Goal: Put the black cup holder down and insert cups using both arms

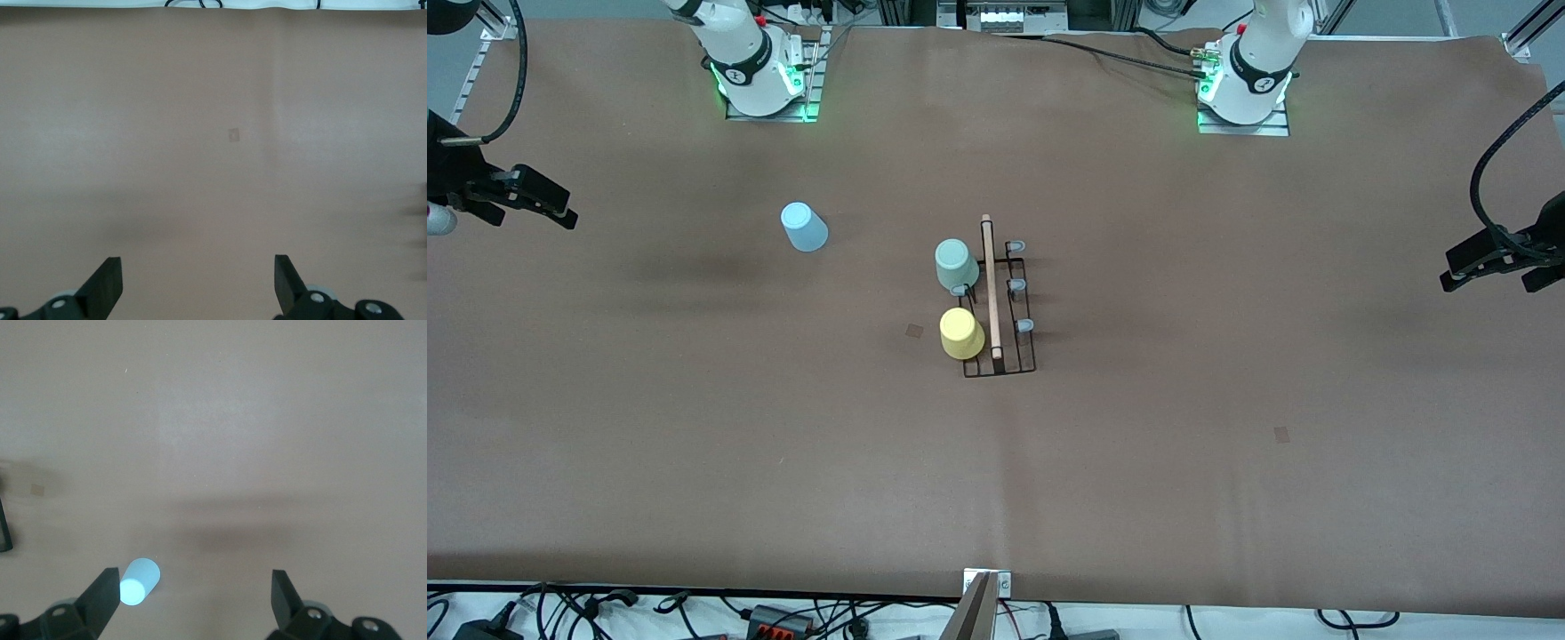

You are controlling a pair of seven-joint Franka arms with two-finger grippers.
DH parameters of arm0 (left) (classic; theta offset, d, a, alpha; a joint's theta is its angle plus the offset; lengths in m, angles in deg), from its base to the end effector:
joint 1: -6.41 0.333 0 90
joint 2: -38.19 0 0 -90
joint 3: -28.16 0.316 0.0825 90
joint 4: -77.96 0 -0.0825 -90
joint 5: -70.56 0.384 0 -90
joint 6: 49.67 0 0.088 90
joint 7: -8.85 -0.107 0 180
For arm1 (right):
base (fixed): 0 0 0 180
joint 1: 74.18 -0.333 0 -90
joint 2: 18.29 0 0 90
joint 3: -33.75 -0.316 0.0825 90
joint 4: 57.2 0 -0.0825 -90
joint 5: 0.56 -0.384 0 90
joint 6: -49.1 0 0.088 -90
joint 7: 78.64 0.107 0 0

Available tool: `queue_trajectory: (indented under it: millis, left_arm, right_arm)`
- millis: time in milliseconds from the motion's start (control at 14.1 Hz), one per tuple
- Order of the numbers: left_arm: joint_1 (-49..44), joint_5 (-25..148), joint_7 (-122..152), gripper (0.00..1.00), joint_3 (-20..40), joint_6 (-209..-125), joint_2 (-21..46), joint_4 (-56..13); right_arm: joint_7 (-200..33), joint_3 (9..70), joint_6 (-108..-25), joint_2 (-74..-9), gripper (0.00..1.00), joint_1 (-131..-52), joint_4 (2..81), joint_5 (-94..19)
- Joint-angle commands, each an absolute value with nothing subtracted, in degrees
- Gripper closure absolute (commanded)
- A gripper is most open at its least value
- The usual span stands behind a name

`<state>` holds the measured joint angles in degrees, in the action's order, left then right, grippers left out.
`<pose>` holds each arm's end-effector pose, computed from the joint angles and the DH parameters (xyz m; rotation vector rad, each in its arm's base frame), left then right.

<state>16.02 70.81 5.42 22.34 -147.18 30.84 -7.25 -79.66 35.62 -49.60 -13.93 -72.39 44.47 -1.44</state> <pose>0.6047 0.0445 0.6025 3.1355 0.0114 0.1371 0.5391 -0.0336 0.5825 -3.1238 0.0752 -0.0389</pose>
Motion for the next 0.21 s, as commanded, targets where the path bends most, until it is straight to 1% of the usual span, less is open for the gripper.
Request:
queue_trajectory:
  millis: [0, 142]
  left_arm:
    - [16.2, 70.1, 5.5, 0.00, 22.3, -147.0, 30.9, -6.9]
    - [16.2, 70.1, 5.5, 0.00, 22.2, -147.0, 31.0, -6.9]
  right_arm:
    - [-80.6, 34.7, -50.1, -12.8, 0.00, -71.8, 45.5, -0.5]
    - [-80.6, 34.7, -50.0, -12.8, 0.00, -71.8, 45.5, -0.5]
